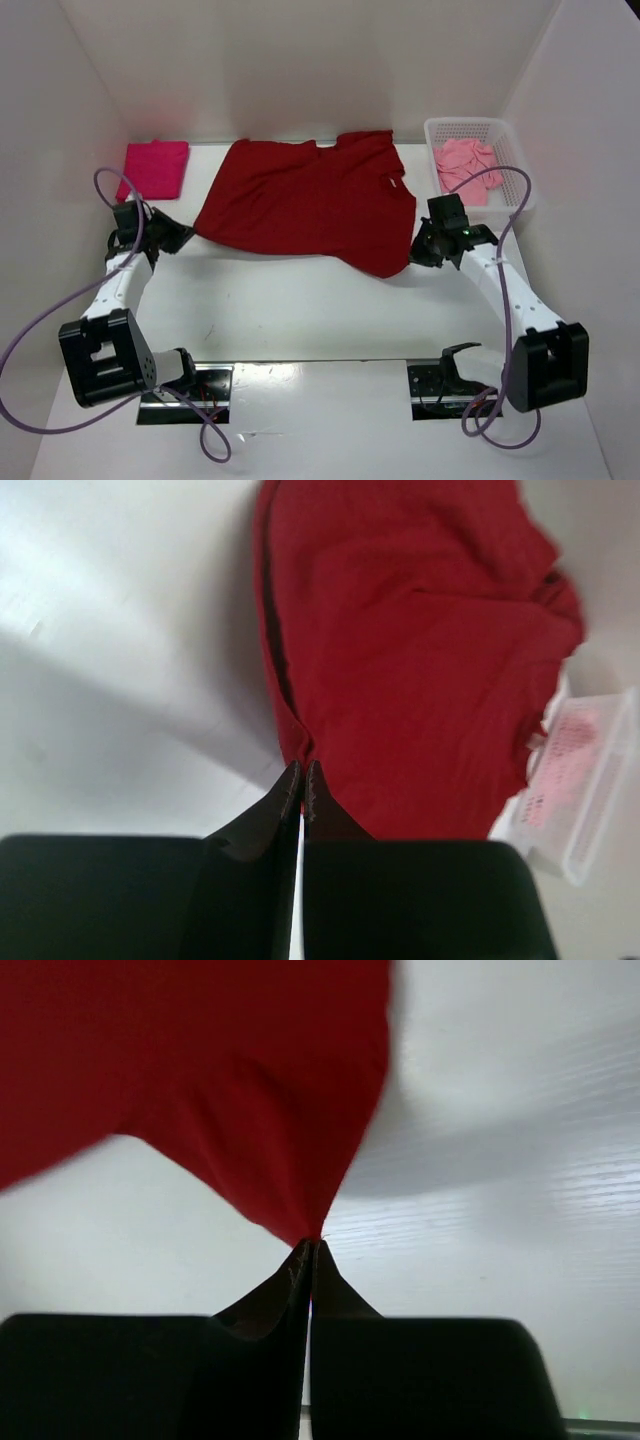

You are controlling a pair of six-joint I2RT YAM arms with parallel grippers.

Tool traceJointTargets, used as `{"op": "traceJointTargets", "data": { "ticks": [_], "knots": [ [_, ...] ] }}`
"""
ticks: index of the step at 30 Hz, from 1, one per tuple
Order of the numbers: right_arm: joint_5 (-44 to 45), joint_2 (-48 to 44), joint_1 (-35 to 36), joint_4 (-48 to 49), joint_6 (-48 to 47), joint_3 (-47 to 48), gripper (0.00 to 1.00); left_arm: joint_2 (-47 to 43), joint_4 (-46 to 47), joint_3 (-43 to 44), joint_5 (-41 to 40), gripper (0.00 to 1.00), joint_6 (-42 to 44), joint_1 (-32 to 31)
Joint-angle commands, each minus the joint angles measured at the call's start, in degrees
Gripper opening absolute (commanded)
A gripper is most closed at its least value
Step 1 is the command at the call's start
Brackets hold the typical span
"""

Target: Fold and stack the t-shirts

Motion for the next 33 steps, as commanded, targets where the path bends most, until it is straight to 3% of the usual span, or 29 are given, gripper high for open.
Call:
{"op": "traceJointTargets", "data": {
  "ticks": [1,9,17,20,24,27,33],
  "knots": [
    [-3.58,-5.84,-0.19,-1.72,4.43,2.70,0.00,-7.01,-1.39,-4.11,-2.29,0.00,3.70,0.74],
    [-8.42,-16.01,-0.19,-17.37,6.45,0.06,0.00,-14.58,-16.51,-5.97,-7.04,0.00,8.01,3.29],
    [-6.76,-19.99,-0.19,-26.61,8.03,4.90,0.00,-14.68,-27.68,0.80,-5.63,0.00,7.75,3.29],
    [-5.00,-16.83,-0.19,-22.15,7.51,3.67,0.00,-13.02,-23.21,-1.13,-3.96,0.00,6.01,3.29],
    [-5.00,-10.42,-0.71,-9.16,7.51,1.56,0.00,-8.01,-16.18,-1.66,-3.78,0.00,5.20,3.29],
    [-3.50,-3.92,-0.72,-2.73,6.45,5.40,0.00,-4.49,-13.54,-0.17,-5.27,0.00,5.20,3.29],
    [-1.04,8.56,-1.42,1.07,3.03,14.54,0.00,2.02,-9.93,2.73,-5.81,0.00,3.62,1.36]
  ]
}}
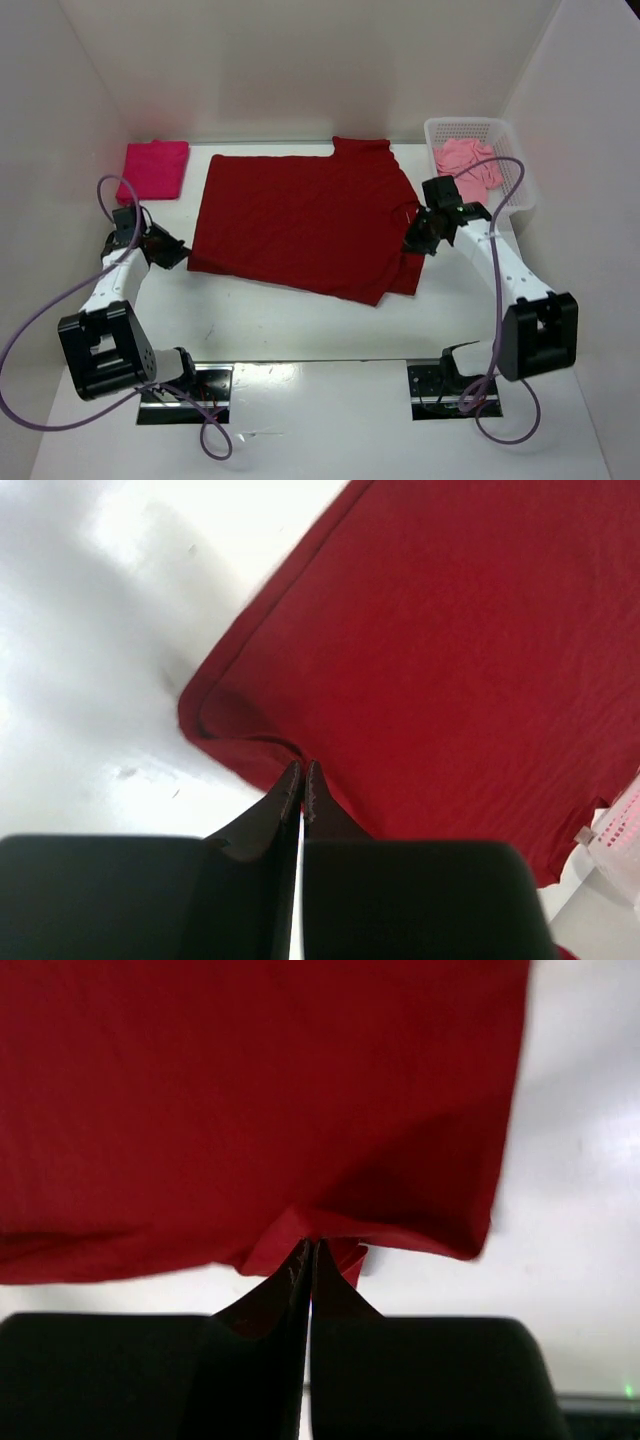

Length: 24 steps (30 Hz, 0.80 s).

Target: Fold and stack the t-shirts

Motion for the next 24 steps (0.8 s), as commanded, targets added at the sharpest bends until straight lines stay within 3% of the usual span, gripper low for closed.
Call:
{"op": "traceJointTargets", "data": {
  "ticks": [1,15,24],
  "knots": [
    [2.54,3.74,-0.92,6.91,-2.42,6.80,0.00,3.44,5.76,3.41,-1.28,0.00,-2.02,-1.35],
    [4.65,22.90,-4.61,11.30,-7.78,25.61,0.00,18.82,10.52,11.67,-2.43,0.00,-3.17,-2.50],
    [4.65,33.80,-4.61,10.78,-8.31,38.00,0.00,21.38,12.27,15.01,-1.90,0.00,-5.71,-2.50]
  ]
}}
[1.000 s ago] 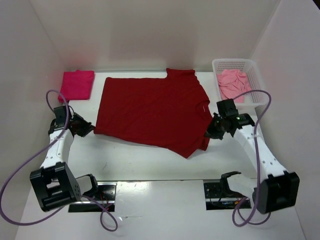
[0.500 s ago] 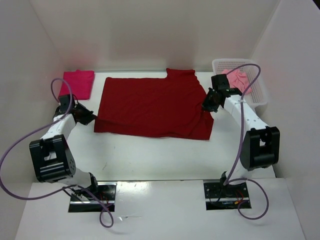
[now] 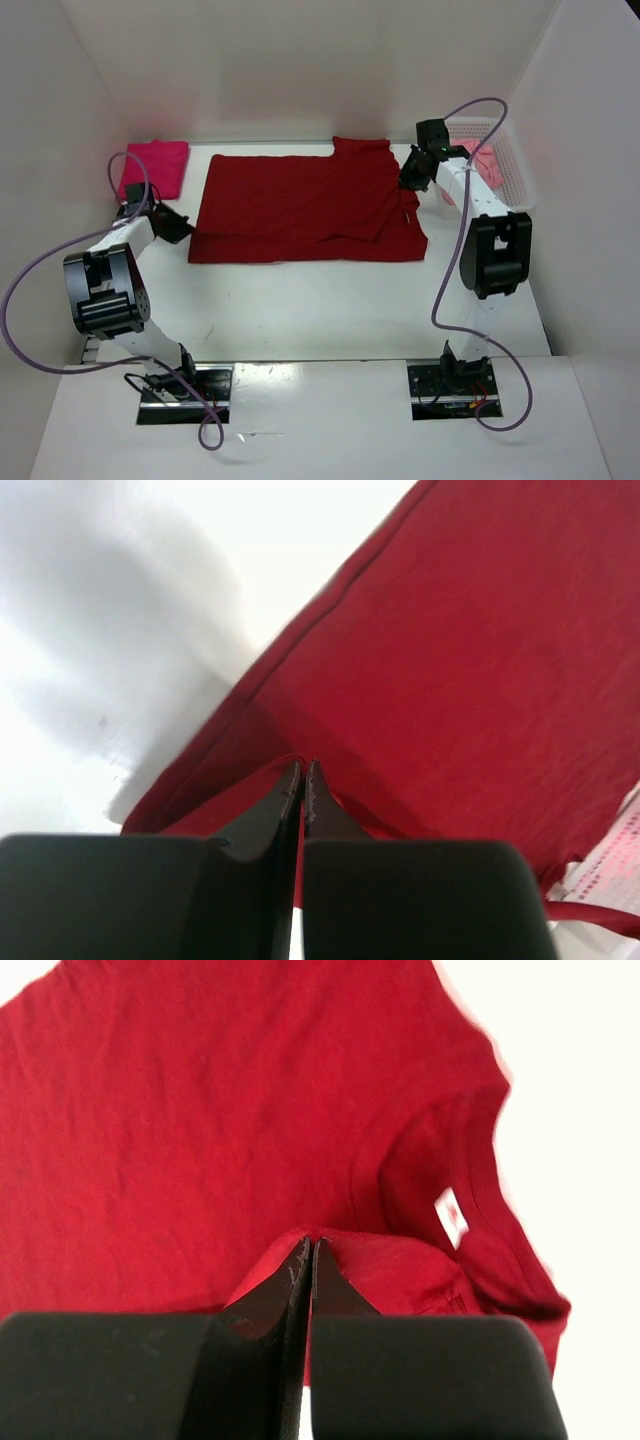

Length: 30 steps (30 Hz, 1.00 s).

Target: Fold and stack the t-shirts

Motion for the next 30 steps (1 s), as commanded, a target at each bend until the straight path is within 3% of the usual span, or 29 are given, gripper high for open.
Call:
{"op": "traceJointTargets", "data": {
  "ticks": [1,12,15,16,19,20,23,26,28,29,30],
  "knots": [
    [1.61,2.62,-0.76,1.29,-1.05,6.14,0.00,1.56,4.16,3.97,-0.35,0.00,-1.63,-0.10],
    [2.75,8.16,-2.00,1.82,-1.58,8.70,0.00,8.23,10.32,6.61,-0.27,0.01,-3.74,-1.76],
    [2.76,9.74,-2.00,2.43,-1.05,10.01,0.01,9.48,11.90,6.62,-0.26,0.13,-3.74,-1.76],
    [2.76,10.62,-2.00,2.43,-0.53,10.02,0.02,8.08,11.90,6.01,-0.26,0.26,-3.74,-1.76],
    [2.76,11.15,-2.00,2.43,0.00,12.21,0.12,2.56,12.00,4.51,-1.57,0.43,-1.81,-1.76],
    [2.15,10.37,-2.00,2.43,0.00,12.21,0.20,1.05,9.82,4.51,-3.32,0.49,-1.81,-1.76],
    [1.35,6.77,-2.00,2.43,0.00,11.43,0.34,-4.40,5.67,2.93,-4.65,0.52,-0.05,-1.76],
    [0.83,0.10,-2.00,3.21,-0.61,6.78,0.40,-9.15,4.35,-2.51,-3.44,0.53,-0.57,-1.76],
    [0.83,-6.47,-2.00,4.89,-0.61,-1.20,0.30,-11.60,3.65,-7.59,-2.64,0.49,-1.10,-1.76],
    [0.83,-8.78,-2.00,5.41,-0.61,-7.41,0.21,-12.14,3.64,-9.27,-1.42,0.48,-1.10,-1.76],
    [0.83,-10.97,-2.00,6.46,-0.61,-10.69,0.06,-12.84,3.64,-10.68,-1.40,0.48,-1.63,-1.07]
  ]
}}
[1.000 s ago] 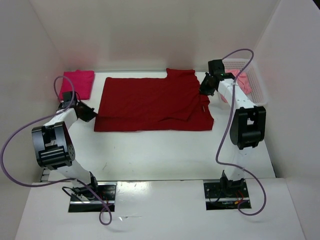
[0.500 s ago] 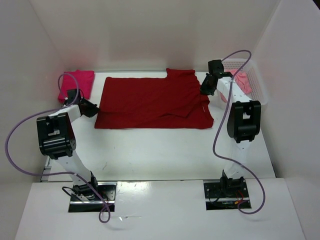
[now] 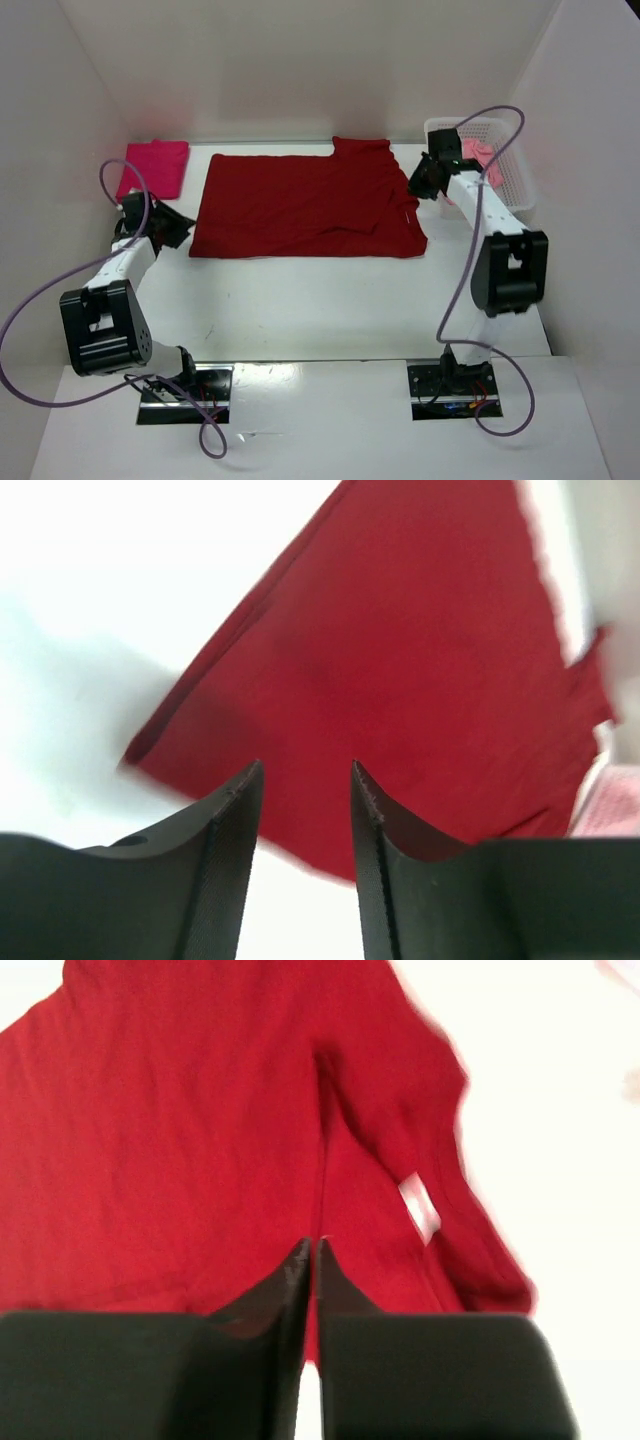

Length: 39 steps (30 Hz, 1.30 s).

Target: Fold and stack the t-shirts

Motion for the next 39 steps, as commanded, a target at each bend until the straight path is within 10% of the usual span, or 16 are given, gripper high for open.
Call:
{"op": "traceJointTargets", "data": {
  "ticks": [1,5,17,28,39],
  "knots": [
    [0.89,-13.23,-0.34,2.87,-0.13,-10.78,0.01,-0.46,-3.00,-6.17,1.87,0.47,0.29,1.40],
    [-0.33,-20.29,-2.26,4.19,0.92,-25.88,0.00,0.07,-3.00,-9.60,2.93,0.47,0.29,2.73],
    [-1.84,-20.40,-5.26,7.08,5.57,-37.70,0.42,7.97,1.47,-8.55,2.41,0.42,-1.37,2.73],
    [0.89,-11.61,-5.87,15.60,14.80,-38.93,0.42,12.90,2.37,-6.79,3.02,0.01,-0.86,2.73],
    [2.30,-16.40,-6.40,13.87,18.33,-42.44,0.02,5.36,-4.30,-7.67,0.30,0.00,1.44,3.25]
  ]
}}
